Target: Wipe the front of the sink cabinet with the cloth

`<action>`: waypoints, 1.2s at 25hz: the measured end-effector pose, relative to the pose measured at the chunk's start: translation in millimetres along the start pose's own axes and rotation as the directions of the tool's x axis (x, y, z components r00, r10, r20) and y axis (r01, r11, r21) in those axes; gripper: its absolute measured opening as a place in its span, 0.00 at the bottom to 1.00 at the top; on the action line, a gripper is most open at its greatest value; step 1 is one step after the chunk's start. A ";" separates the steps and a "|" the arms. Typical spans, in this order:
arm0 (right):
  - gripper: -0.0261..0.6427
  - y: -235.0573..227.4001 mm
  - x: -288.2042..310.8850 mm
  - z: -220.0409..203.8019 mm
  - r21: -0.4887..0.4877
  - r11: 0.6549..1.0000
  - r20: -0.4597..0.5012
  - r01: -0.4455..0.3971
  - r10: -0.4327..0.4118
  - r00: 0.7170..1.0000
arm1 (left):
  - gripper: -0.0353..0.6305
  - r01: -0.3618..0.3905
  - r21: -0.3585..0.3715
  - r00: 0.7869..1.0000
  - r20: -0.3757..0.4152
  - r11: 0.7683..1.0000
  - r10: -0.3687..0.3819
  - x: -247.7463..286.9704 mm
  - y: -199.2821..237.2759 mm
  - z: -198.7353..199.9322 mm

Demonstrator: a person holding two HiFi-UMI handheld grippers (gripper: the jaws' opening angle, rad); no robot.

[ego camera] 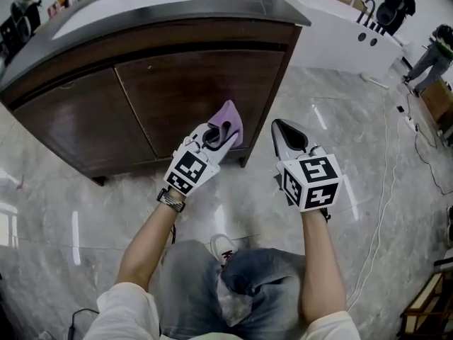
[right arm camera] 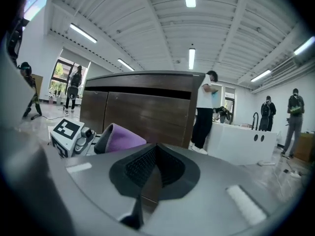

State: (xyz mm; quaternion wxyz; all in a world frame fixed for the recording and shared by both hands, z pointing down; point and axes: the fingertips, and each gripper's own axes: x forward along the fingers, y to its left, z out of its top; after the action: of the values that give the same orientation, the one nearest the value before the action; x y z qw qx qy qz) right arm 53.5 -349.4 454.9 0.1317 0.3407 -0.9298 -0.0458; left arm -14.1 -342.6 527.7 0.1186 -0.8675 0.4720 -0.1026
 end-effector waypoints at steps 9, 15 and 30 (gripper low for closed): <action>0.05 94.5 46.2 51.9 -0.060 0.973 0.100 -0.224 0.229 0.968 | 0.13 -0.217 -0.028 0.976 -0.014 0.976 0.217 -111.3 56.8 25.3; 0.05 175.7 67.6 73.2 -0.178 0.907 0.104 -0.382 0.403 0.909 | 0.13 -0.374 -0.034 0.926 -0.057 0.927 0.372 -196.2 86.3 28.6; 0.05 277.3 82.4 92.3 -0.228 0.820 0.141 -0.525 0.561 0.816 | 0.13 -0.566 0.001 0.820 -0.101 0.824 0.564 -335.4 99.2 39.1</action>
State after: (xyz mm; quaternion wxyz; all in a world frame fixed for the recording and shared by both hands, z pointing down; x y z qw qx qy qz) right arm -204.8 -191.2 432.2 0.0743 0.0409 -0.9887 -0.1236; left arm -260.5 -107.7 438.4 0.1081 -0.6844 0.7144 -0.0976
